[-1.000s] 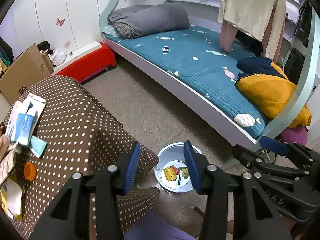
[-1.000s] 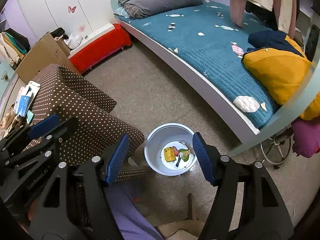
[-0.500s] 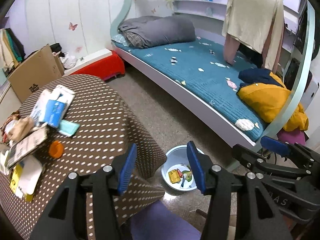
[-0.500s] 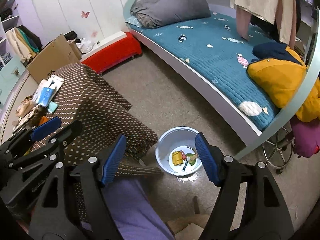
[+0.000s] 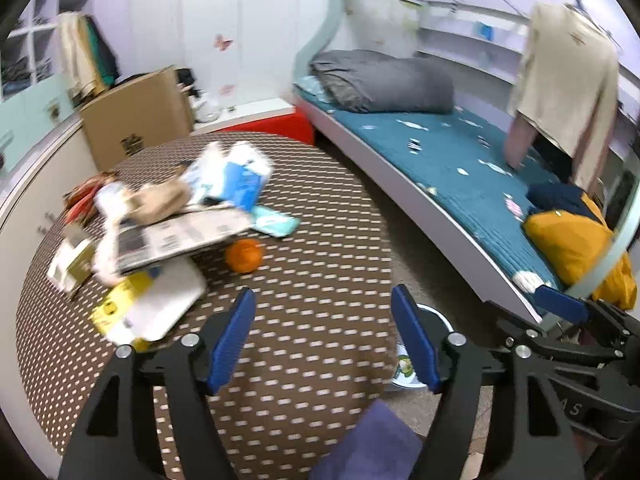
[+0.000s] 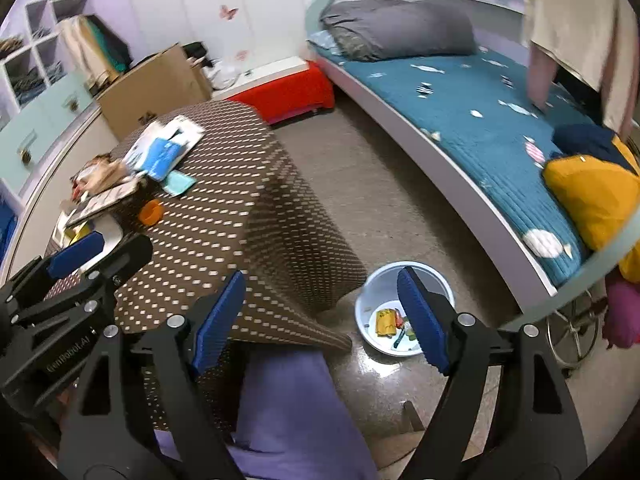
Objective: Collect trash
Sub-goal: 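Grasp the yellow box with the left gripper while the right grasps the orange cup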
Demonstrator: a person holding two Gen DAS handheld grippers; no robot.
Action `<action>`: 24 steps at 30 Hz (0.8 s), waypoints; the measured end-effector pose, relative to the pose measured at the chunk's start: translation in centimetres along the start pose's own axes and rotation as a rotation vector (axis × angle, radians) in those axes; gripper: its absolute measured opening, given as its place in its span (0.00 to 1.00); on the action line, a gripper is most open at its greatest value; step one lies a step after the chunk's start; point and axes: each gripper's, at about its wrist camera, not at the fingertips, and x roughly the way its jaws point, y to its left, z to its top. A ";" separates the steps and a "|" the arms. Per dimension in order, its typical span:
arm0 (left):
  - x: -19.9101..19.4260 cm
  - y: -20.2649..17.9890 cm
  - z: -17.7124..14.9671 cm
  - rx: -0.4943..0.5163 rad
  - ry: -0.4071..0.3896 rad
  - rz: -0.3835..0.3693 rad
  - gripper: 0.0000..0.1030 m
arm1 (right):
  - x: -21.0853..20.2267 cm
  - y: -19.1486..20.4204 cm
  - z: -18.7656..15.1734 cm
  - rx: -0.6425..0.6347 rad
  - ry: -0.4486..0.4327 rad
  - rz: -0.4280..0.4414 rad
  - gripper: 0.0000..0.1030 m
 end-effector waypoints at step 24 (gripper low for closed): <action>1.7 12.5 0.2 -0.054 0.038 0.115 0.81 | 4.4 11.7 1.5 -0.209 0.073 0.127 0.79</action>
